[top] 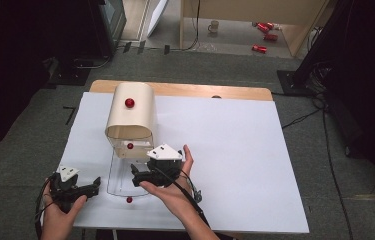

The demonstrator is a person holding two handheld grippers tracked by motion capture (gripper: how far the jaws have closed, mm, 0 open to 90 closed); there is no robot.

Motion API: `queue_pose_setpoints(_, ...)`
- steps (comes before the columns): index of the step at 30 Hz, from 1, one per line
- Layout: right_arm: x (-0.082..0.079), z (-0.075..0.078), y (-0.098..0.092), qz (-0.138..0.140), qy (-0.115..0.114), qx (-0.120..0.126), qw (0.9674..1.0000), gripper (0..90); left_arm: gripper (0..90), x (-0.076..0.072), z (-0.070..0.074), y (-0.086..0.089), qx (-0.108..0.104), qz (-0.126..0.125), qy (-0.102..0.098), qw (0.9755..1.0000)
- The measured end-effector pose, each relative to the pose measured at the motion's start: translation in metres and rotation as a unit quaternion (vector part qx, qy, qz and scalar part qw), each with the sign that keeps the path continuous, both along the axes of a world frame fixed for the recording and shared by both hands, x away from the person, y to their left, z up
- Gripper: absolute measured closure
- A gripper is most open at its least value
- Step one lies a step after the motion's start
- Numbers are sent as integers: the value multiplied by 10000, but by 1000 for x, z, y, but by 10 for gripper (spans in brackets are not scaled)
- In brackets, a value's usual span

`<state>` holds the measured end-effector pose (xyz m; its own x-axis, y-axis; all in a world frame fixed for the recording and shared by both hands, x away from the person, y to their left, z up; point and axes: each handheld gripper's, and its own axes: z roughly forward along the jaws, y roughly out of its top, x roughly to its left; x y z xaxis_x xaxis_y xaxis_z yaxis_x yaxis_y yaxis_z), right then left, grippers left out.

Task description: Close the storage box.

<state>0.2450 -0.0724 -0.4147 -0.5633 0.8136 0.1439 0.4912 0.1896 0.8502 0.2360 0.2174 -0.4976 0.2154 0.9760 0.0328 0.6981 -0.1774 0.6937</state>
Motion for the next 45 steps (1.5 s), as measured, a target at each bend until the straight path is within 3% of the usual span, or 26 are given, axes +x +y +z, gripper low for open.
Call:
queue_pose_setpoints(11,-33,-19,9,250,187,19,9995,0,23,0,0,0,2,1,-6,10000)
queue_pose_setpoints(16,-46,-29,13,349,191,-149,9991,0,23,0,0,0,2,2,-8,10000)
queue_pose_setpoints(24,-60,-45,18,448,287,-113,9985,0,23,0,0,0,1,2,-11,10000)
queue_pose_setpoints(34,-67,-59,21,473,356,-151,9981,0,23,0,0,0,2,3,-9,10000)
queue_pose_setpoints(45,-62,-79,32,224,350,-576,9975,0,23,0,0,0,1,4,-10,10000)
